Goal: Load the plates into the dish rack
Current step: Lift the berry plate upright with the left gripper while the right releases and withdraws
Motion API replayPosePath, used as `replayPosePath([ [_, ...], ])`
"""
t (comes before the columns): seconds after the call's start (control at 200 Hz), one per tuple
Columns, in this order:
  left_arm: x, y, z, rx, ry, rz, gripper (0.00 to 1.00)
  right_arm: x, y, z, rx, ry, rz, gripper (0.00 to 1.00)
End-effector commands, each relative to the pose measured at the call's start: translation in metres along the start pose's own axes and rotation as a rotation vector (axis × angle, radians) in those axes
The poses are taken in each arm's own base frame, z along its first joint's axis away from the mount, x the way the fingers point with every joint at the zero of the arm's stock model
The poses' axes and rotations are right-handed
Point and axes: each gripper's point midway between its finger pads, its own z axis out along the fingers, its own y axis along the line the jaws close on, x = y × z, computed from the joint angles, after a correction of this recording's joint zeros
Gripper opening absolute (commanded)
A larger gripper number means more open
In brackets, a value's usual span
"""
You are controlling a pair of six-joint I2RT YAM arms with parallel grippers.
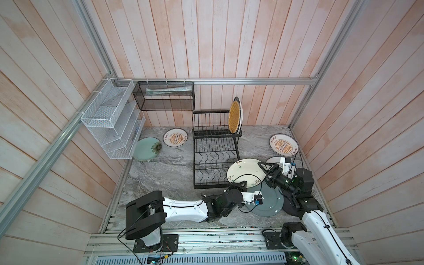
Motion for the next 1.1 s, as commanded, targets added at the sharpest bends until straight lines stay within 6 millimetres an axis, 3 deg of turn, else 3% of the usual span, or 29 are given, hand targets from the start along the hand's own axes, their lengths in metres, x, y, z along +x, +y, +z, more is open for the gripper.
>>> replayPosePath([
  [0.0, -0.028, 0.043, -0.024, -0.091, -0.101, -0.132, 0.00, -0.019, 0.025, 0.001, -0.036, -0.067, -0.099, 0.95],
  [0.19, -0.024, 0.039, -0.048, -0.008, -0.106, -0.178, 0.00, -0.042, 0.029, 0.009, 0.005, -0.132, -0.169, 0.98],
  [0.39, -0.024, 0.036, -0.085, 0.148, -0.145, -0.275, 0.00, -0.055, 0.029, 0.012, 0.017, -0.183, -0.241, 0.98],
  [0.59, -0.034, 0.049, -0.130, 0.267, -0.208, -0.414, 0.00, -0.062, 0.031, 0.011, 0.013, -0.227, -0.343, 0.98],
  [0.735, -0.053, 0.086, -0.159, 0.249, -0.310, -0.535, 0.00, -0.060, 0.029, 0.010, -0.009, -0.239, -0.409, 0.98],
  [0.93, -0.083, 0.172, -0.195, 0.073, -0.496, -0.734, 0.00, -0.039, 0.028, 0.011, -0.107, -0.195, -0.463, 0.98],
  [1.095, -0.096, 0.242, -0.211, -0.149, -0.596, -0.884, 0.00, -0.011, 0.029, 0.010, -0.163, -0.168, -0.536, 0.98],
])
